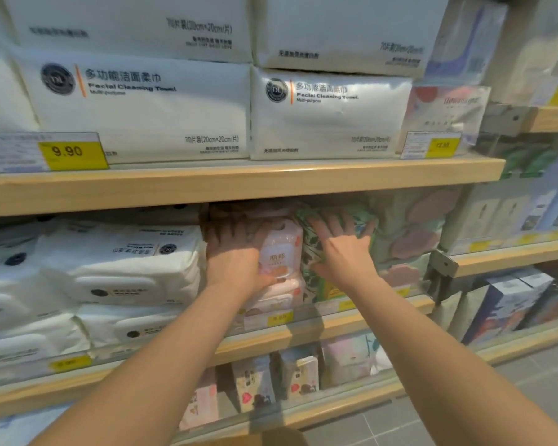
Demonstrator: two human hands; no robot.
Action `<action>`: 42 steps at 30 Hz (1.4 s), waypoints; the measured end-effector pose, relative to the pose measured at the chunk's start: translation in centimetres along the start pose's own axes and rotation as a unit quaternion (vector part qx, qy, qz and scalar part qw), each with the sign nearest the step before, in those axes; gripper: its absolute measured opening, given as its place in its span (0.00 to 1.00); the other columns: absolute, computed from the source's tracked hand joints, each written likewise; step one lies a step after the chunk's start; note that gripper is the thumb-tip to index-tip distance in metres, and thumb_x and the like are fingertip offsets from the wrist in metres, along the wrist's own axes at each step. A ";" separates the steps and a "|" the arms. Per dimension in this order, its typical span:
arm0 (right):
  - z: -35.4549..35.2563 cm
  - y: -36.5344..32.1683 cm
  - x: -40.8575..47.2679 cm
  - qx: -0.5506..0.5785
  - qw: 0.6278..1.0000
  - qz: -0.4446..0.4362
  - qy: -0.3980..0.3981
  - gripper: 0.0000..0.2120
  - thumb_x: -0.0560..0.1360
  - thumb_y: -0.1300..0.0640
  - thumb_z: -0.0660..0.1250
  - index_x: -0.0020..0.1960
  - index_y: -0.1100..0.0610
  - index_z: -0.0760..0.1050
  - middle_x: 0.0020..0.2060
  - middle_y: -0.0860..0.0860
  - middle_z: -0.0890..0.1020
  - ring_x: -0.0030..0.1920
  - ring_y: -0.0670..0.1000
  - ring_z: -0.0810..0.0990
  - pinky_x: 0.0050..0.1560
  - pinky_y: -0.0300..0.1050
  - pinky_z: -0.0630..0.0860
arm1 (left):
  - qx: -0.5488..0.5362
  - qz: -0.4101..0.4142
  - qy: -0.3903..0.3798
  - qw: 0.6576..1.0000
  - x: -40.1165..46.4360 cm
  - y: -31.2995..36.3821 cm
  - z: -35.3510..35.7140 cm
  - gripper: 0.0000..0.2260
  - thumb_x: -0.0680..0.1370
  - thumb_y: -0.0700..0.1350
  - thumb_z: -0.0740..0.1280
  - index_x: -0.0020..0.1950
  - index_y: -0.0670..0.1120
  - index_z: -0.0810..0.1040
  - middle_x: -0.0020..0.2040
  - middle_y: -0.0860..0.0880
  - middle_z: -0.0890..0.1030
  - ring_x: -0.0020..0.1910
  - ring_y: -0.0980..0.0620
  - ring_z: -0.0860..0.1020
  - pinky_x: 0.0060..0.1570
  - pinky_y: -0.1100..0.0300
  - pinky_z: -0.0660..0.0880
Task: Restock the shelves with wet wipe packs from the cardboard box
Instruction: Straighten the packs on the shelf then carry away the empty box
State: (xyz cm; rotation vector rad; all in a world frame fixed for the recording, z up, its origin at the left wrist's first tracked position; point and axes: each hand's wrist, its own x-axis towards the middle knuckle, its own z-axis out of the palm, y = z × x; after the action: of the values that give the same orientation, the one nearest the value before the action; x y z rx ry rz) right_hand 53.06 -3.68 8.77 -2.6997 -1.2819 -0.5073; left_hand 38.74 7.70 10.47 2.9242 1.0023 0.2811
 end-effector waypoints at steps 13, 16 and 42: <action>-4.4 -9.8 -0.9 0.107 0.984 -0.097 -0.102 0.36 0.69 0.37 0.69 0.70 0.53 0.62 0.43 0.46 0.76 0.57 0.55 0.76 0.60 0.54 0.68 | 0.056 0.008 -0.041 0.998 -3.7 -11.8 -7.2 0.47 0.59 0.76 0.65 0.74 0.63 0.53 0.59 0.51 0.77 0.56 0.48 0.75 0.43 0.57 0.70; -4.0 -11.7 0.8 0.106 0.977 -0.093 -0.162 0.39 0.68 0.36 0.70 0.71 0.52 0.62 0.47 0.49 0.75 0.61 0.56 0.73 0.55 0.50 0.70 | 0.055 -0.032 -0.136 0.989 -2.4 -12.9 -6.1 0.44 0.55 0.81 0.58 0.63 0.57 0.72 0.61 0.54 0.78 0.55 0.50 0.75 0.48 0.57 0.72; -1.0 -9.7 2.8 0.073 0.987 -0.141 -0.029 0.42 0.59 0.36 0.73 0.69 0.41 0.61 0.66 0.49 0.69 0.66 0.56 0.65 0.62 0.57 0.66 | 0.027 -0.003 0.032 0.999 -1.7 -13.7 -4.7 0.42 0.60 0.77 0.63 0.71 0.63 0.62 0.68 0.52 0.72 0.64 0.47 0.71 0.60 0.54 0.70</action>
State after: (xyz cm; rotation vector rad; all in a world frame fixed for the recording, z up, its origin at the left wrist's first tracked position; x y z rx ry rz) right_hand 47.01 4.27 10.20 -2.4433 -1.6593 -0.3460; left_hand 28.31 17.36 13.52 2.9770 1.0435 0.3550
